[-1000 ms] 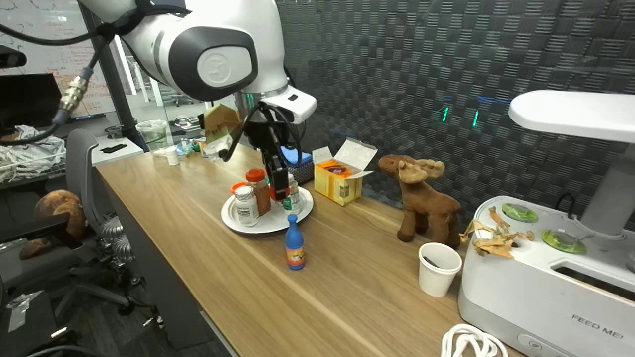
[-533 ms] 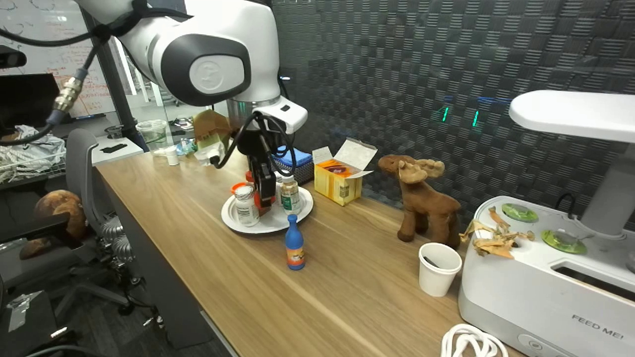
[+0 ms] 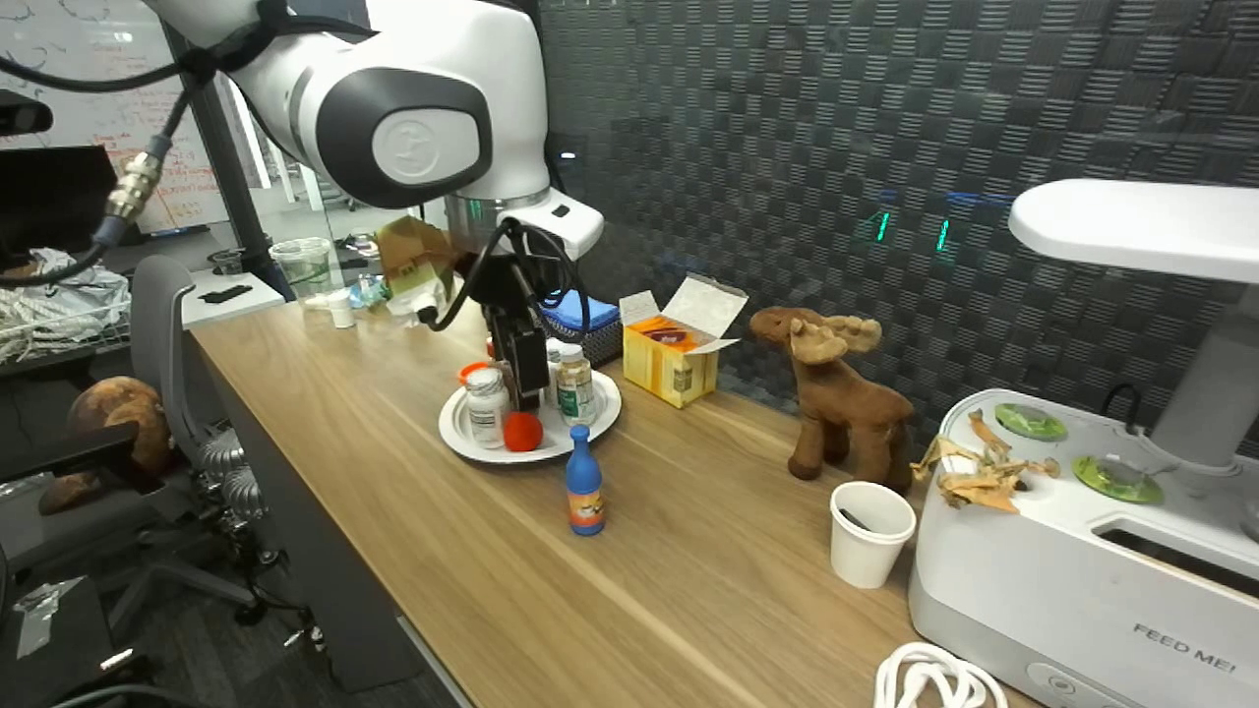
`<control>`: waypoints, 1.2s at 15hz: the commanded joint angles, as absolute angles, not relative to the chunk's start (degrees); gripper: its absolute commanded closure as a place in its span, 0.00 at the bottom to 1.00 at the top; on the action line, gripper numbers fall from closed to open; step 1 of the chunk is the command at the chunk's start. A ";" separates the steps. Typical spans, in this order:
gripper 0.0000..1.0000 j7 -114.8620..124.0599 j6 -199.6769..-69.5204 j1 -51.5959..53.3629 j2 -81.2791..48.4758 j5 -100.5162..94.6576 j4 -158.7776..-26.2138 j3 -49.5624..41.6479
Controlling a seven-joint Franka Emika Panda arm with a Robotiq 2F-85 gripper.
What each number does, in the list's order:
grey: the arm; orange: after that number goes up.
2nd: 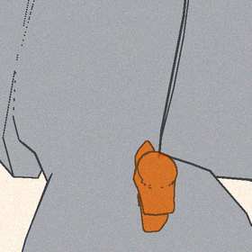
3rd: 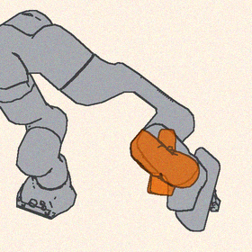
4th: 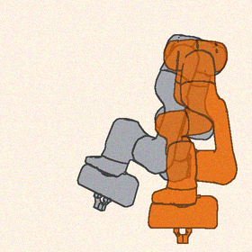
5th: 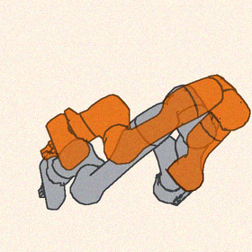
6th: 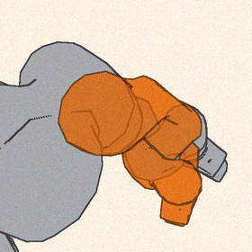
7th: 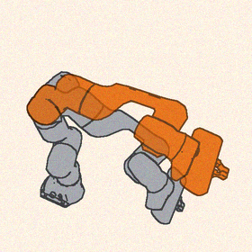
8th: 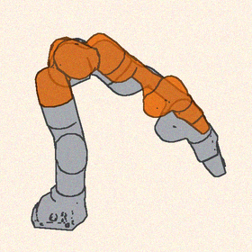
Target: Put all the containers and the orange plushie that are around the white plate on the white plate
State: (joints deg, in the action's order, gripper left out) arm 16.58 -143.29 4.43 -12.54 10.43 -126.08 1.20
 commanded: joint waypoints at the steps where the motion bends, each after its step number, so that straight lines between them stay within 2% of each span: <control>1: 0.00 15.96 -144.40 3.84 -10.56 10.26 -126.05 1.19; 10: 0.00 22.86 -148.44 1.56 -1.25 -2.54 -129.23 -4.39; 18: 0.00 28.22 -142.54 -0.58 3.77 -8.25 -133.62 -3.28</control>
